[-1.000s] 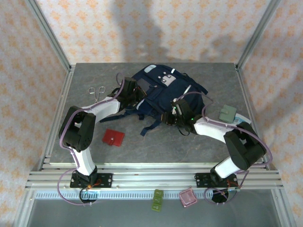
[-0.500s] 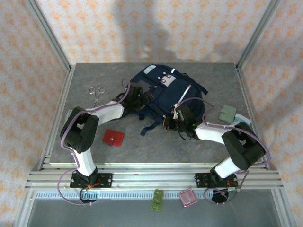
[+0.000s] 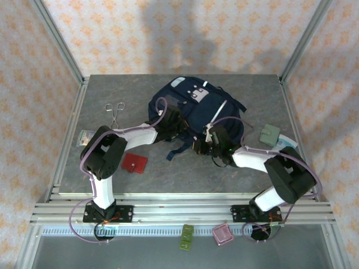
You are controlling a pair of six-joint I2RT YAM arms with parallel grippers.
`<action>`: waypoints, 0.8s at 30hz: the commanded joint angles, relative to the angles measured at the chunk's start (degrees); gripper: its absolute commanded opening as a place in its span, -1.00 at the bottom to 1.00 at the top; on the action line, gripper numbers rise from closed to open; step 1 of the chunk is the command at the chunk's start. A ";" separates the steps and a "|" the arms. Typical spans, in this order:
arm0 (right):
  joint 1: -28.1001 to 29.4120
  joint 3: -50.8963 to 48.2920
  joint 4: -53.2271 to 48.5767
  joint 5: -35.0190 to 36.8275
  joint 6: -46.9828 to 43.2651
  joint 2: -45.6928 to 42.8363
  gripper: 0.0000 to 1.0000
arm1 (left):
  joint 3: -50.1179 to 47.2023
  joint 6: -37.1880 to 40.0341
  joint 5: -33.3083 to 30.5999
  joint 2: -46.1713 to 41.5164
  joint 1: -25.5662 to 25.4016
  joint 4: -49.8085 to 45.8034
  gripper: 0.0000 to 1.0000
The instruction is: Pack books, pencil case, and school supplies into a backpack
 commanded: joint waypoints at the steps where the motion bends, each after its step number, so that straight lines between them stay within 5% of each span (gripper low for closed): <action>1: -0.23 -1.02 -2.44 4.04 -0.78 -4.95 -0.73 | 3.40 1.51 -0.02 0.41 0.06 -0.94 -1.00; 9: -0.69 -1.19 -5.05 11.73 0.45 -10.32 -0.69 | 3.41 0.24 2.73 -4.19 0.23 1.09 -1.00; 18: -0.78 -5.38 1.12 7.83 2.47 -5.44 -0.81 | 3.50 -2.09 5.23 -6.99 0.47 4.64 -1.00; 24: -0.78 -2.26 -3.29 10.65 0.99 -8.40 -0.56 | 3.27 -2.36 6.15 -7.44 0.54 5.19 -1.00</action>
